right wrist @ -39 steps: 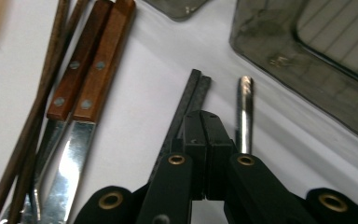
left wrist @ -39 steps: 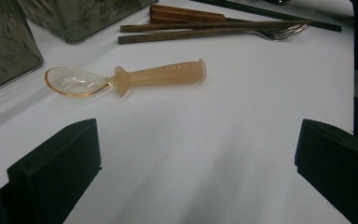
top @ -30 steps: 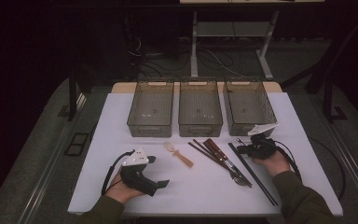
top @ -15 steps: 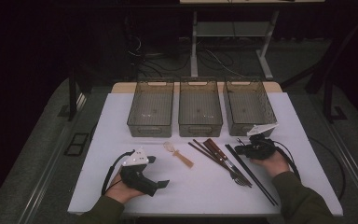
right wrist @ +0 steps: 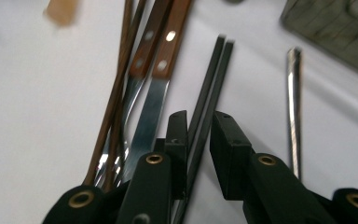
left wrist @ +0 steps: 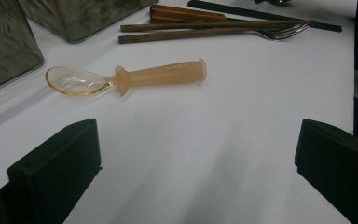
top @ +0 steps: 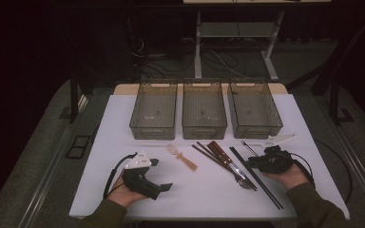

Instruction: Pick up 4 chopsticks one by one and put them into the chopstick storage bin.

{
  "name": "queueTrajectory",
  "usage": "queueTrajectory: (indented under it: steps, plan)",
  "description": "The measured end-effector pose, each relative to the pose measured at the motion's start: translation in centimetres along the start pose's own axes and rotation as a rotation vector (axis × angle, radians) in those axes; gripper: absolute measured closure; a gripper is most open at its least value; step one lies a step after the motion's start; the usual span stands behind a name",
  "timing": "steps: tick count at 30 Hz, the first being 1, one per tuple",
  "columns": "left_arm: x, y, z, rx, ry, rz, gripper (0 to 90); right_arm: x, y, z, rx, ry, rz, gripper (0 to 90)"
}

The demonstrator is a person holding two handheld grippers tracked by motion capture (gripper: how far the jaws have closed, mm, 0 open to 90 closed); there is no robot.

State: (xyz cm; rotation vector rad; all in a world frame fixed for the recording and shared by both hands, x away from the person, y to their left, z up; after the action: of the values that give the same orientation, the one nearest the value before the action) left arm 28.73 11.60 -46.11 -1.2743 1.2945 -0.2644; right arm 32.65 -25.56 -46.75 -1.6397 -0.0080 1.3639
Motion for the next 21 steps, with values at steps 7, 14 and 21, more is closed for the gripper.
queueTrajectory:
  steps: [7, 14, 21]
  plan:
    - [0.0, 0.0, 0.0, -0.001, -0.001, 0.001, 0.0, -0.3, 1.5, 1.0, -0.027, 0.015, 0.043, 78.2]
    - [0.0, 0.0, 0.0, -0.001, -0.001, 0.002, 0.0, -0.7, 2.2, 1.1, -0.029, 0.035, 0.059, 79.7]
    - [0.0, 0.0, 0.0, -0.001, -0.001, 0.002, 0.0, -0.7, 2.7, 1.3, -0.024, 0.035, 0.080, 80.9]
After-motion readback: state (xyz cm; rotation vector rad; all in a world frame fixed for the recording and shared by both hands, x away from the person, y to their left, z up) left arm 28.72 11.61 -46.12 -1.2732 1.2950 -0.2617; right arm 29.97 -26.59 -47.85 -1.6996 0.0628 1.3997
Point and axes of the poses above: each handheld gripper's, and its own axes: x roughly forward along the jaws, y roughly out of its underside, z roughly to its left, the point moved 5 cm from there along x, roughly forward along the jaws, and after that the axes turned 6 degrees about -x, right-handed, at the moved point
